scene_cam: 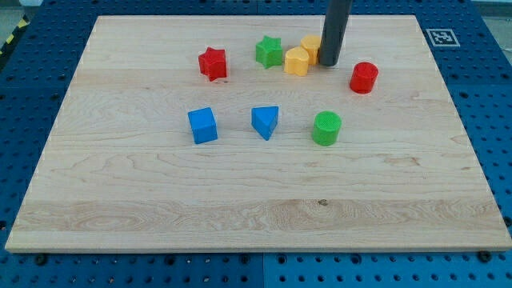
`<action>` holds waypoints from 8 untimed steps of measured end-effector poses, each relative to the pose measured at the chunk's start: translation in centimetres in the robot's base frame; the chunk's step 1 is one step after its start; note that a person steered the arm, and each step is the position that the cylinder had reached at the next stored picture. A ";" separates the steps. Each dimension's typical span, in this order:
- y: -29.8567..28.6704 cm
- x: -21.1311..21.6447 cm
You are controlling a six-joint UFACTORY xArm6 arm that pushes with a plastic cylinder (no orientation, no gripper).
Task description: Move the green star towards the green circle
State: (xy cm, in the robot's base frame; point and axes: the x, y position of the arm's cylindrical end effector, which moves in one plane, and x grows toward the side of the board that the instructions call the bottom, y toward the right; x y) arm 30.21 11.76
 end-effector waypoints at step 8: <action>-15.2 -5.9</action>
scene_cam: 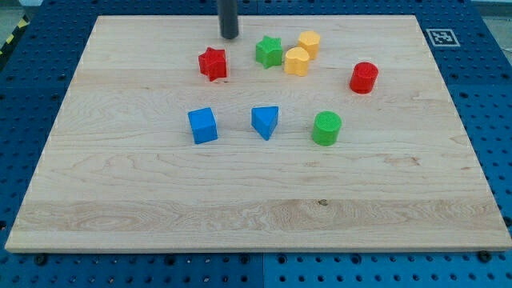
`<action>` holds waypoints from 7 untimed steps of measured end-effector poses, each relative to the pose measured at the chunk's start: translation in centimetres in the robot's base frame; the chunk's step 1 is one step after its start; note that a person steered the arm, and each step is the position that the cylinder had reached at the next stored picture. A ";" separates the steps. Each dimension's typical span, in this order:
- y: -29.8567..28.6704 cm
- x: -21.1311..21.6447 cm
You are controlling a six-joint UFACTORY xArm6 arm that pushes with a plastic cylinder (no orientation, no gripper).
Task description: Move the green star towards the green circle
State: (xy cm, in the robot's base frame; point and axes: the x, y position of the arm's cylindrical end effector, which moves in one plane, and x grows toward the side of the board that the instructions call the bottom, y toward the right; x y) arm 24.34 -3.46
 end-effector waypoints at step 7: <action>7.7 14.1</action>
State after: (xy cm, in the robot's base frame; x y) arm 38.46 4.19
